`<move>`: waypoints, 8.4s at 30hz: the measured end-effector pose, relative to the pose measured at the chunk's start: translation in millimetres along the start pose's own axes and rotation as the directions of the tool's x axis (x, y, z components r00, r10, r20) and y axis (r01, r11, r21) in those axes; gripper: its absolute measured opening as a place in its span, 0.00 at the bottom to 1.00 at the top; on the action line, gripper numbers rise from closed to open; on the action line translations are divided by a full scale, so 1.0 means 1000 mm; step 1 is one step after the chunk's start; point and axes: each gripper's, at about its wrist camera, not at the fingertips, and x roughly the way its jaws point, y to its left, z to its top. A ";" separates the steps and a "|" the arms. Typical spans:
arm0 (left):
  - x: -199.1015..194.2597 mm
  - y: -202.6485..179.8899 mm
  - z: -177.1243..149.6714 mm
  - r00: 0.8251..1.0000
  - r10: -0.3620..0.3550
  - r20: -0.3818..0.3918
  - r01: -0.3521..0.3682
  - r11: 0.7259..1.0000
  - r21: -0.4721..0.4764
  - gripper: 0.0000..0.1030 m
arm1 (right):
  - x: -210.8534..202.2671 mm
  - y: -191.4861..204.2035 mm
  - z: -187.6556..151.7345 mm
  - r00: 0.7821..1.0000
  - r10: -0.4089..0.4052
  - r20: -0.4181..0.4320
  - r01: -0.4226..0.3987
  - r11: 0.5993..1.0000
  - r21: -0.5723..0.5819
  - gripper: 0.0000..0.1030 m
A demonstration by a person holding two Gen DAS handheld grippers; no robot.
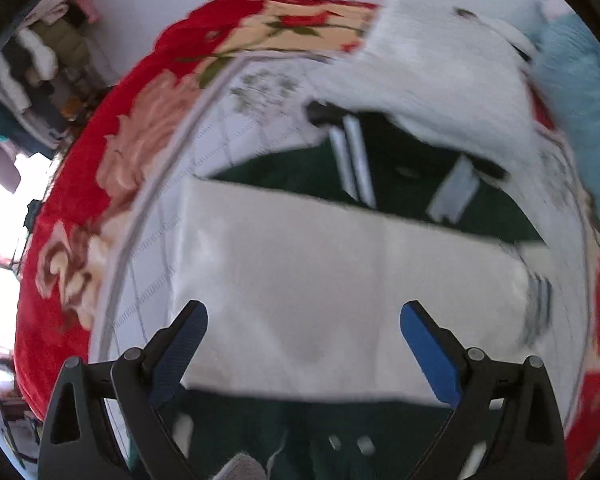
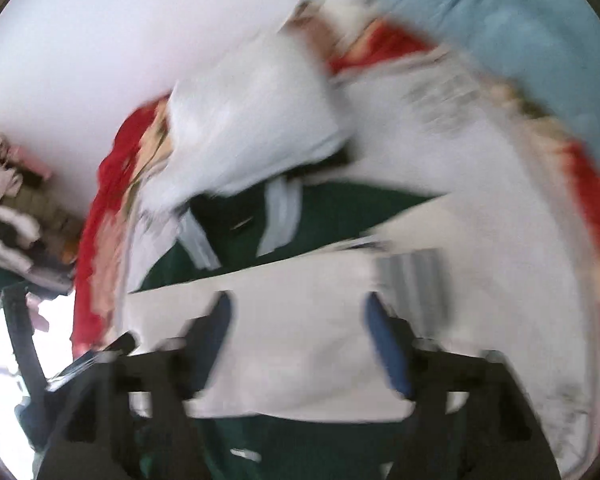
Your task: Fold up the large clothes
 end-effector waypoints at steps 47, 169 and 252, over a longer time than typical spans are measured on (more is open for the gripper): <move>0.002 -0.088 -0.294 0.915 0.245 -0.319 -0.269 0.963 -0.031 1.00 | 0.034 -0.243 -0.241 0.565 0.059 -0.823 0.065 0.991 0.116 0.41; -0.070 0.070 -0.217 0.973 -0.076 -0.218 0.010 0.956 -0.292 0.10 | 0.084 0.110 0.045 0.818 0.333 -0.469 -0.349 0.935 0.054 0.14; 0.038 0.038 -0.196 0.979 -0.077 -0.190 -0.006 0.916 -0.401 0.78 | -0.092 -0.174 -0.098 0.835 -0.066 -0.547 0.193 0.965 0.179 0.47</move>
